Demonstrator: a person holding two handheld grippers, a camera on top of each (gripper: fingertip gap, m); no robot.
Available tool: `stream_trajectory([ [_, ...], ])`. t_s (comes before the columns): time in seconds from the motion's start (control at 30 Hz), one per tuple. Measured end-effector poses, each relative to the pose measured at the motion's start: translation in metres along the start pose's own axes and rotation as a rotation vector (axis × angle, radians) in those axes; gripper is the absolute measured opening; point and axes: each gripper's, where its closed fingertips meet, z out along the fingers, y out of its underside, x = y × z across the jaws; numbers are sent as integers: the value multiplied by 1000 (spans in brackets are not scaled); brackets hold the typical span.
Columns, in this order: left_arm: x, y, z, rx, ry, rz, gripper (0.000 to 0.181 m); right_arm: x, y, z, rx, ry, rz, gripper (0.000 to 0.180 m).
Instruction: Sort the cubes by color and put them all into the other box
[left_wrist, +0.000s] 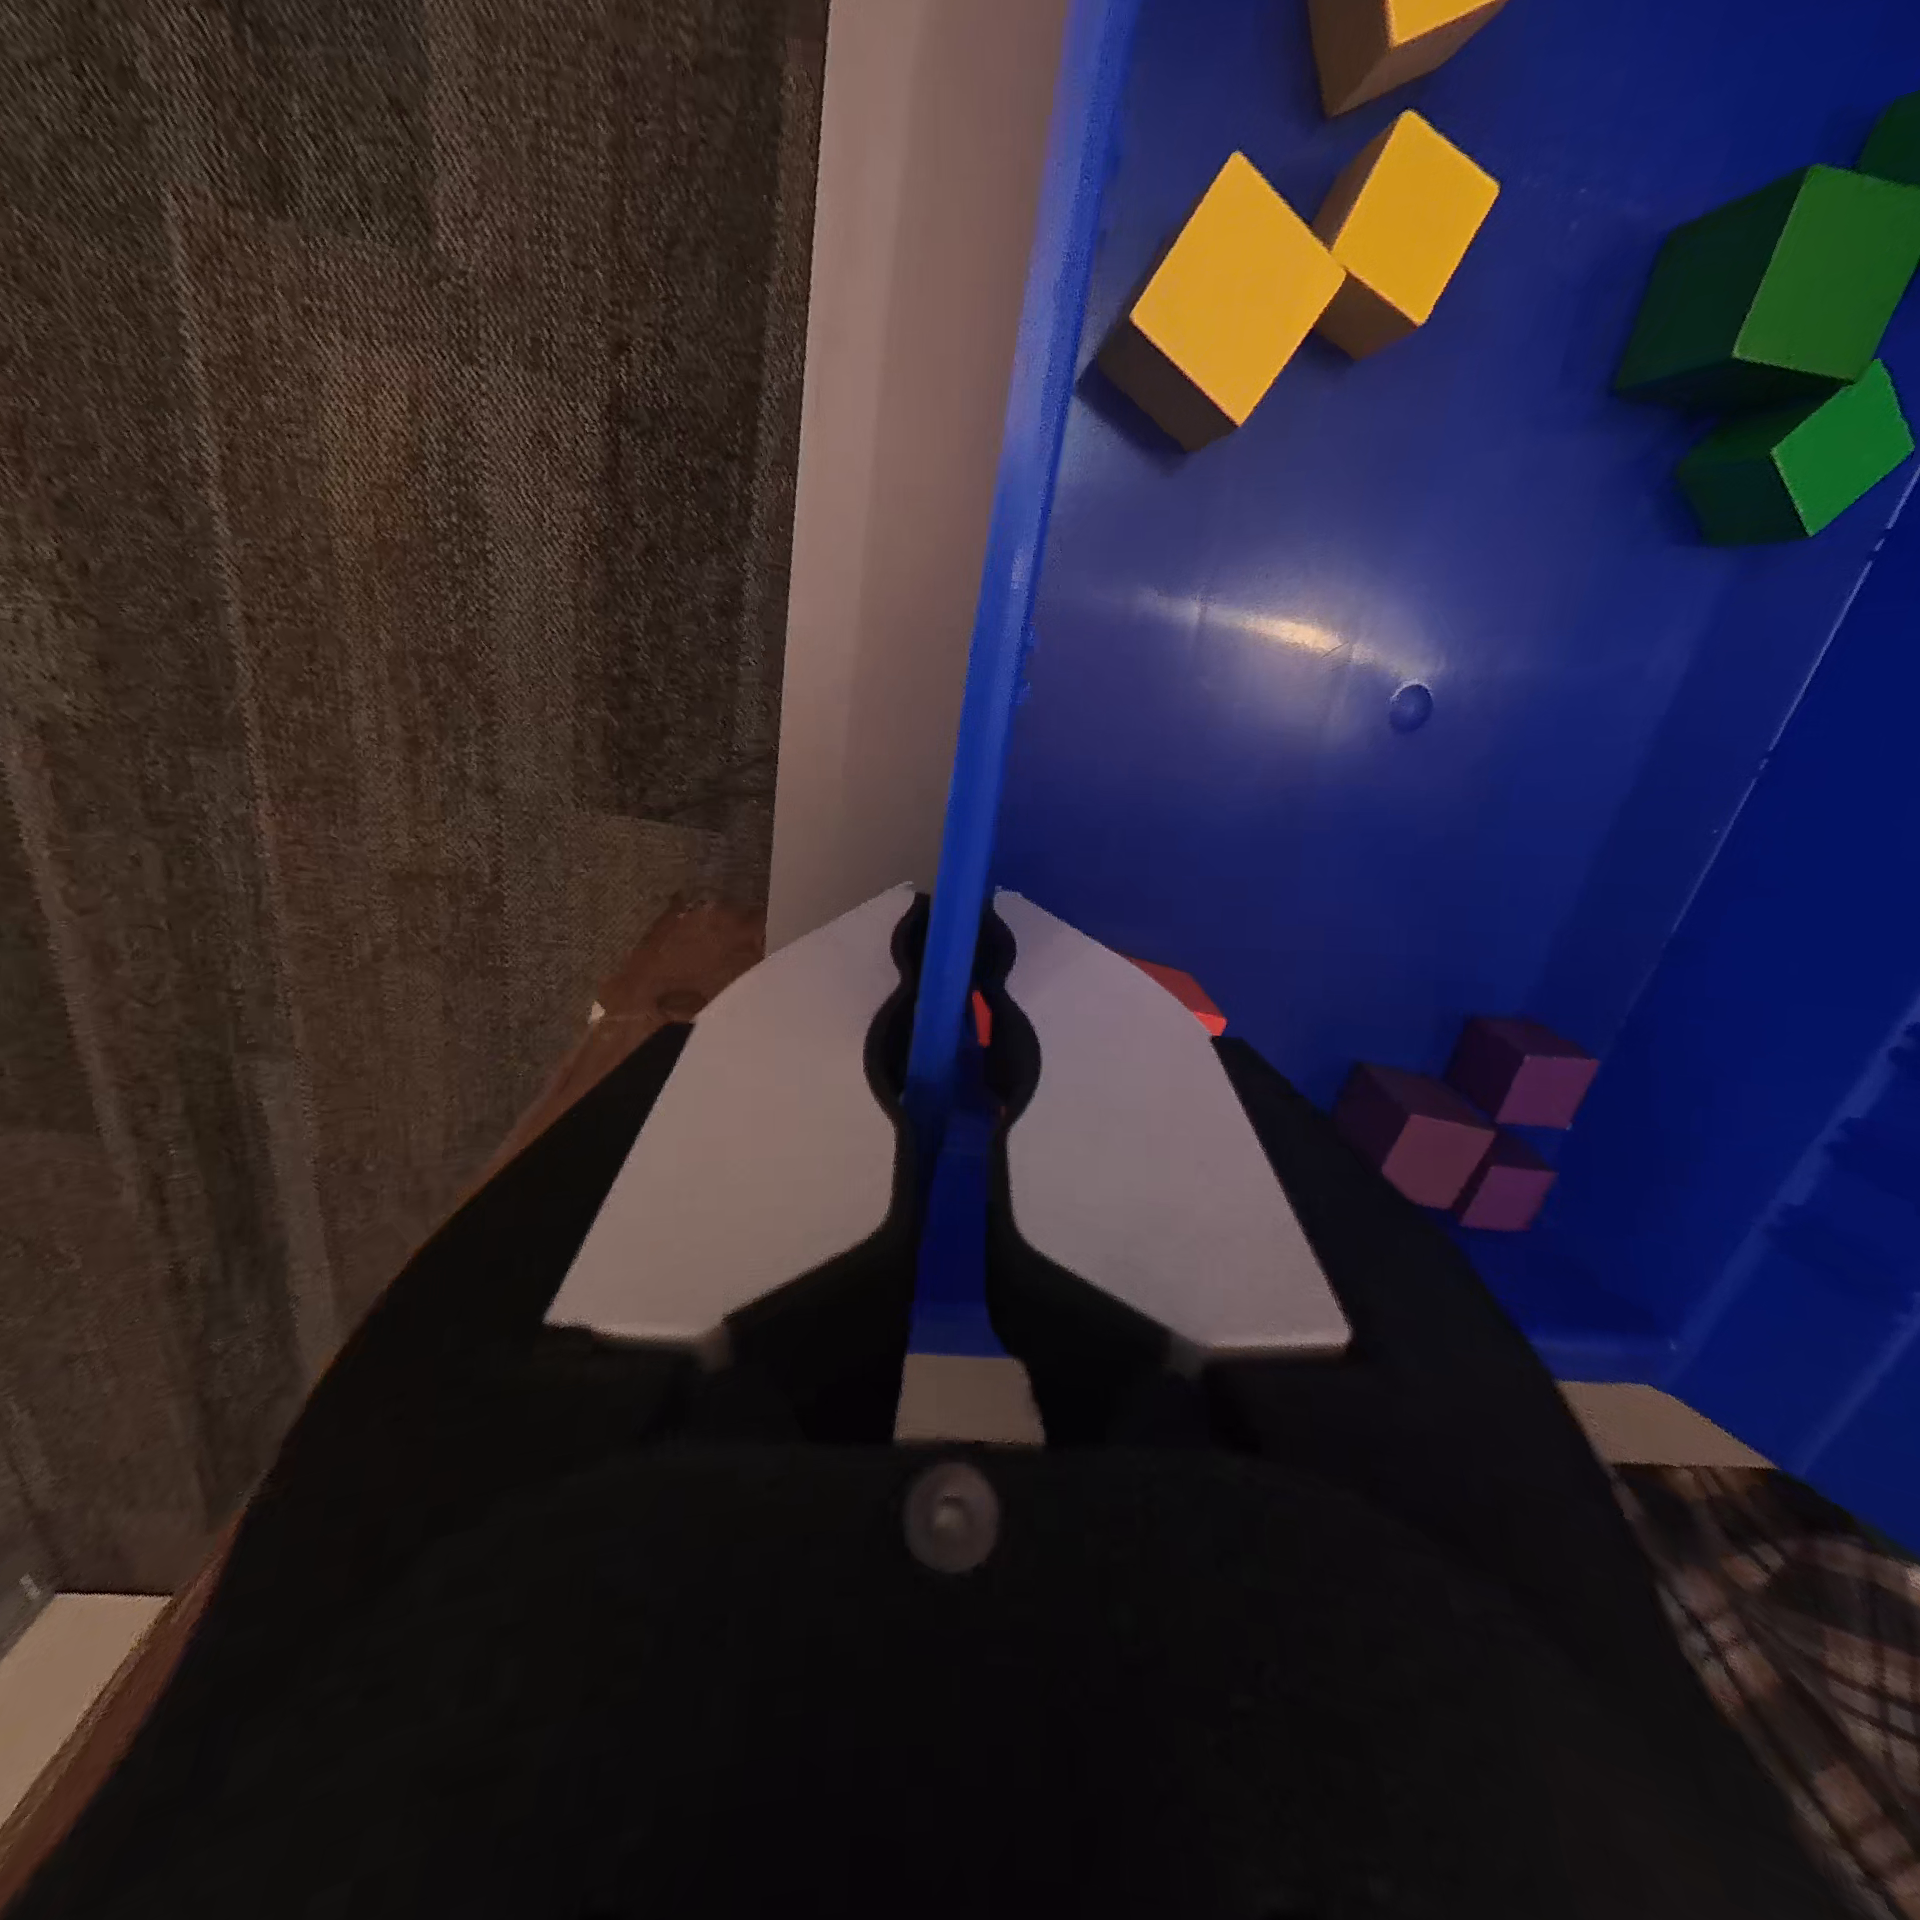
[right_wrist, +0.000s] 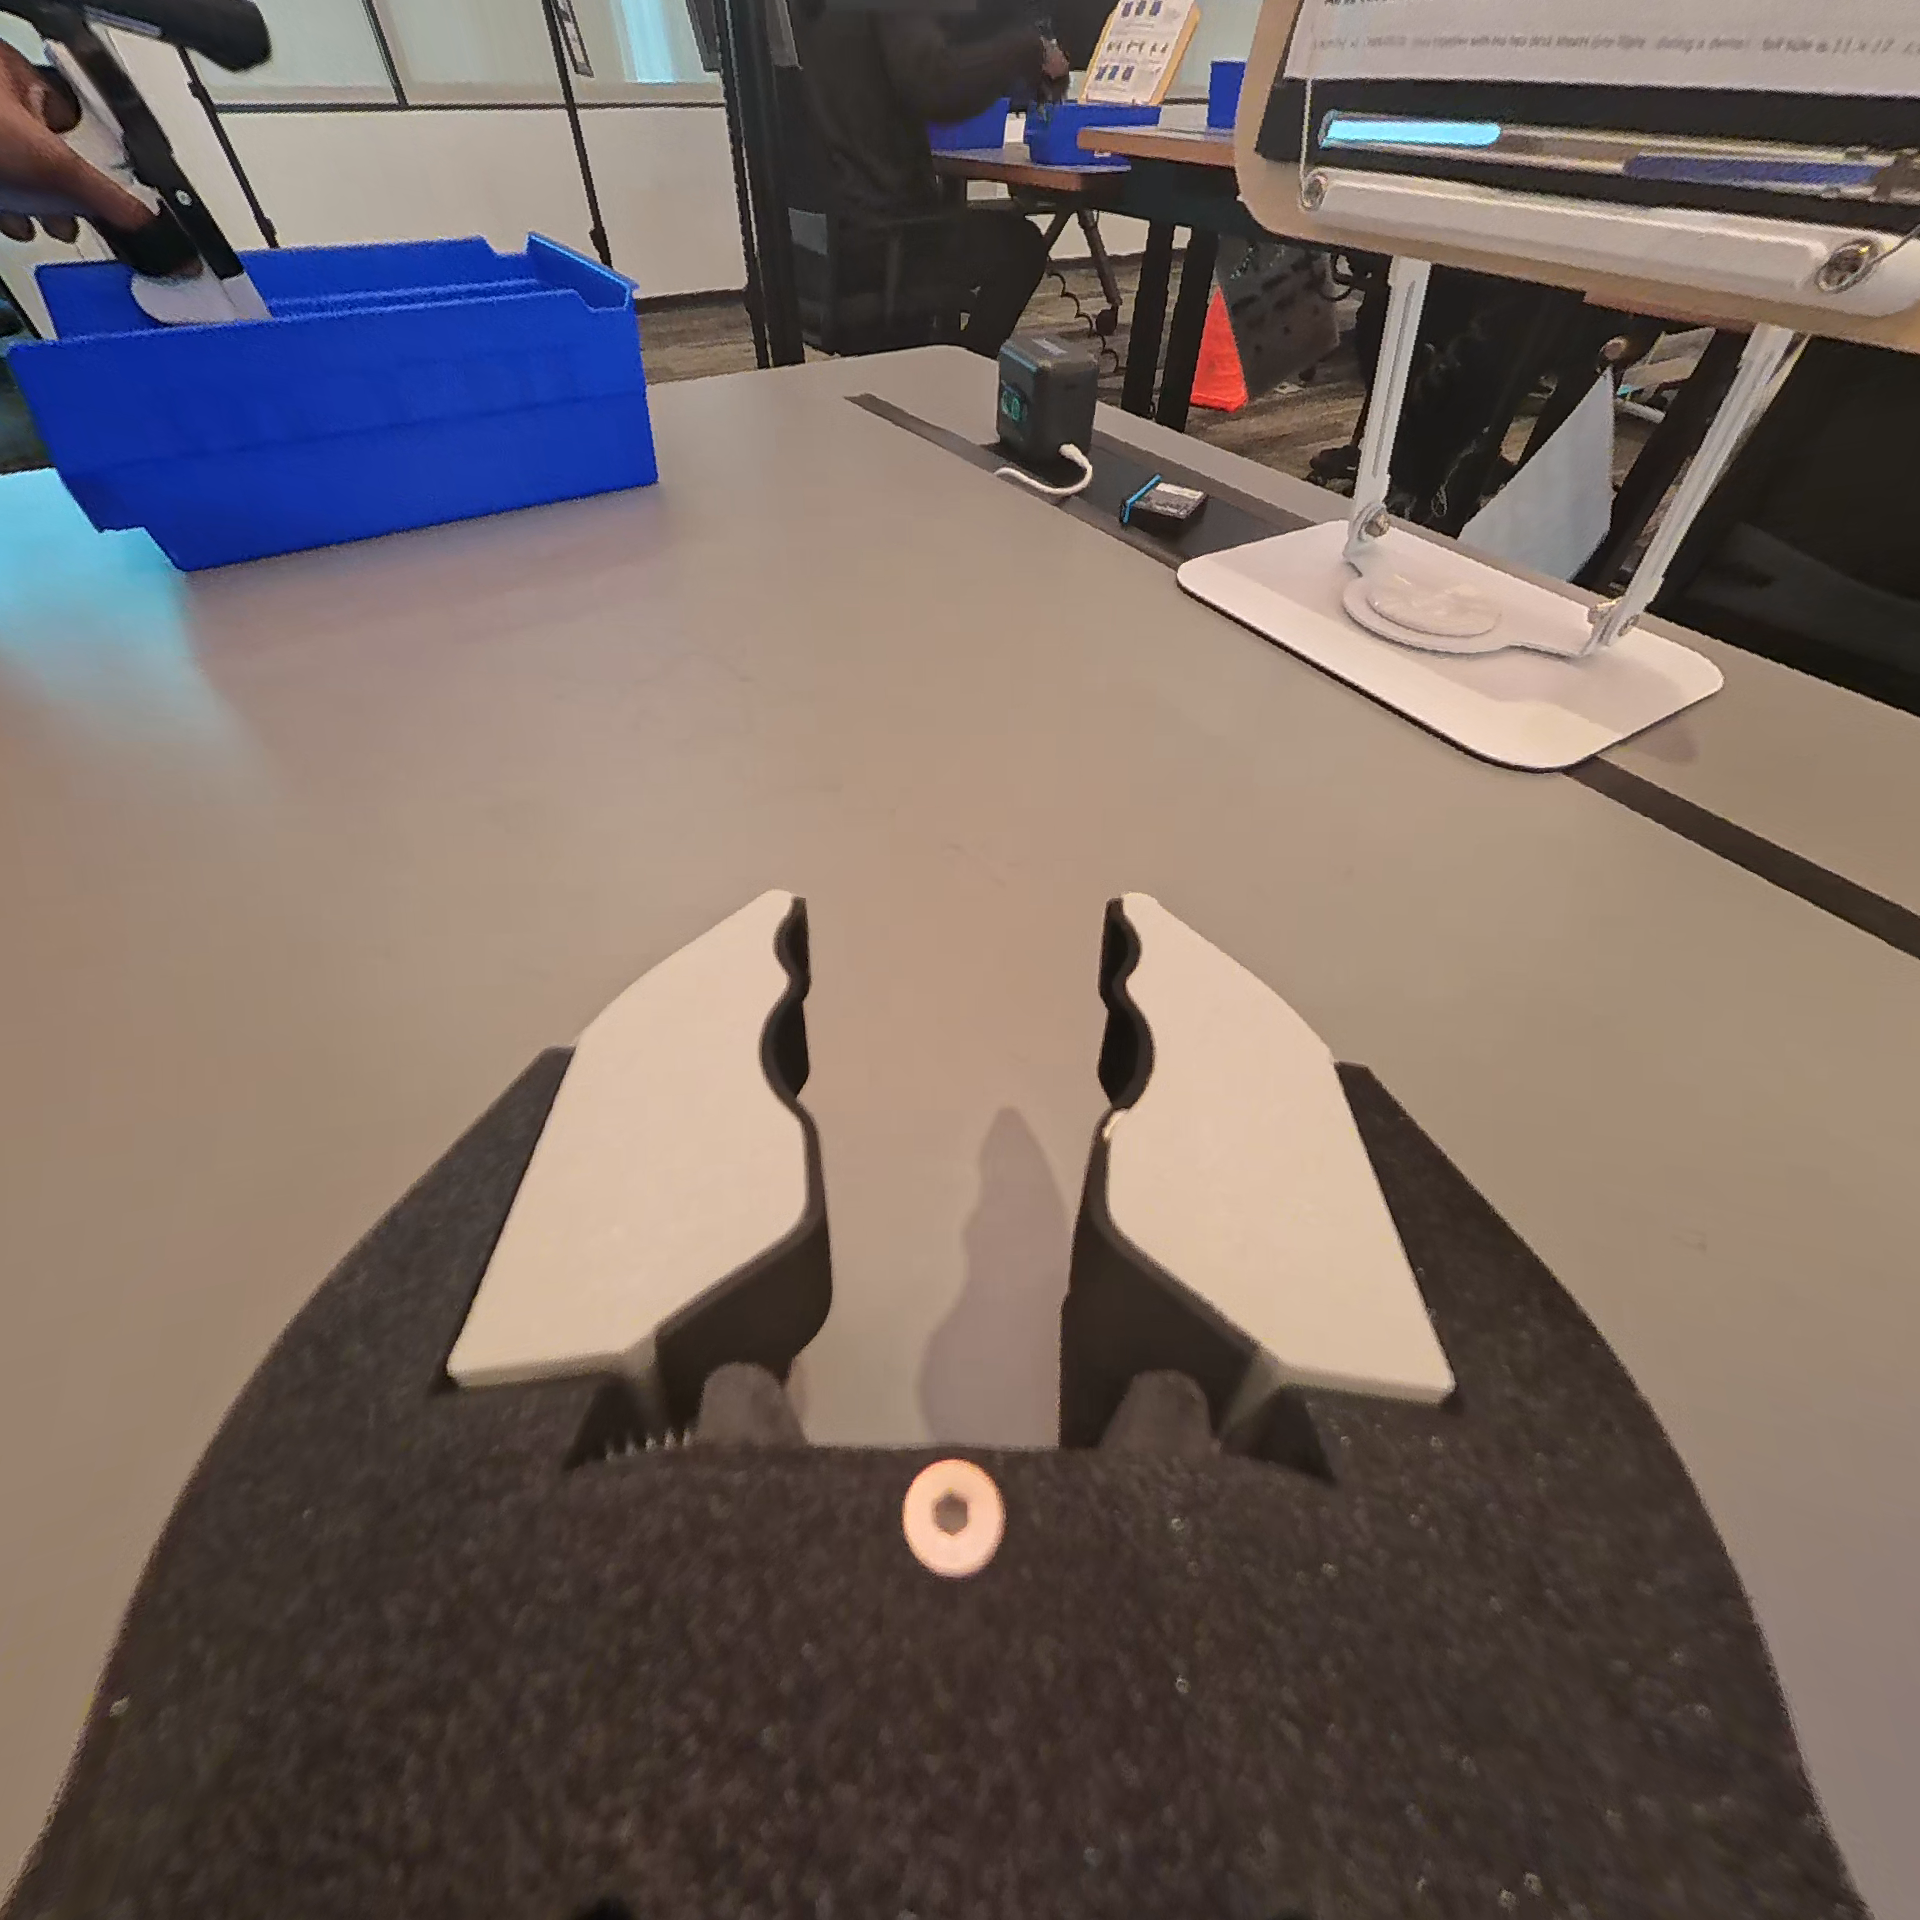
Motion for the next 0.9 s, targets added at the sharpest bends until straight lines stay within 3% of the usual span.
stream_trajectory([
  [0.27,-7,-13,-43,208,-32,15,42,-4,-10,-5,38,-4,-16,56],
  [0.5,25,-33,-109,521,-71,227,49,-8,-14,-6,49,-12,-29,56],
  [0.67,68,-34,-125,577,-50,358,49,-9,-14,-6,46,-13,-32,55],
  [0.9,179,-27,-150,662,74,562,50,-5,-11,-6,41,-5,-22,55],
])
